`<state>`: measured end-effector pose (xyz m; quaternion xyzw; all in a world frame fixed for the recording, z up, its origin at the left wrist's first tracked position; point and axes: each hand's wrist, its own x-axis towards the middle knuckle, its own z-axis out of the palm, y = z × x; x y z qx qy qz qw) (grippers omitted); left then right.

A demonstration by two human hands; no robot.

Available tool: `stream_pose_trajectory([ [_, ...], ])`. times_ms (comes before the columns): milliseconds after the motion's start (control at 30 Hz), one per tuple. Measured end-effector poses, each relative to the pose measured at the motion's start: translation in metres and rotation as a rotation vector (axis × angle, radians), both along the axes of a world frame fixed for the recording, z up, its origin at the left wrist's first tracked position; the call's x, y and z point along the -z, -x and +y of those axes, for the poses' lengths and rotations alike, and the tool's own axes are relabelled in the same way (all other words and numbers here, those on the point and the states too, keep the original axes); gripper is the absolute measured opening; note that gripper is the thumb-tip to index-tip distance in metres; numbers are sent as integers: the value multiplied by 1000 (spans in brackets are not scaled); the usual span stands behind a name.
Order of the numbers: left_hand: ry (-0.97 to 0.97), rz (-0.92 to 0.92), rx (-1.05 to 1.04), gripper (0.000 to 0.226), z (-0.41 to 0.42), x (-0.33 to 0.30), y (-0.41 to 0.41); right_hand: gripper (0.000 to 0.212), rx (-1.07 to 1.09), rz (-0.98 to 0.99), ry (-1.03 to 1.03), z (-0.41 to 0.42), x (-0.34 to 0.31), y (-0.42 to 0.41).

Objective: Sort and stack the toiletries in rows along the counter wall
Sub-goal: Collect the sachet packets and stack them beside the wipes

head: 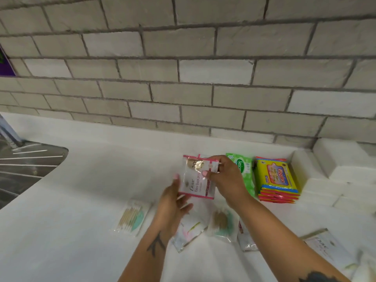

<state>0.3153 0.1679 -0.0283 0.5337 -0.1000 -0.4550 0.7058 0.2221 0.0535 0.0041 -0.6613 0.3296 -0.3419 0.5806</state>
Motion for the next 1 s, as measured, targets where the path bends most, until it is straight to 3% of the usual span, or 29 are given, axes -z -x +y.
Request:
stream_pose_trajectory([
  [133,25,15,-7,8,-13,13,15,42,147,32,22,5,16,-8],
  [267,-43,-103,-28,12,-21,13,-9,58,82,60,146,6,23,1],
  [333,-96,-166,35,15,-25,12,-26,70,38,209,384,2,29,10],
  [400,-165,-237,110,20,-33,9,-42,76,42,466,834,-6,37,14],
  [433,-189,-263,146,23,-38,6,-48,73,66,550,1040,-11,44,12],
  [500,-212,-298,224,25,-52,-1,-57,60,95,614,1233,-22,49,5],
  [667,-310,-443,330,25,-92,-18,-76,33,158,706,1296,-56,40,-16],
  [867,-488,-748,323,33,-137,-2,-91,43,86,976,1230,-89,37,-36],
  [1000,-557,-1019,329,29,-150,13,-93,40,-80,1167,1170,-96,38,-41],
])
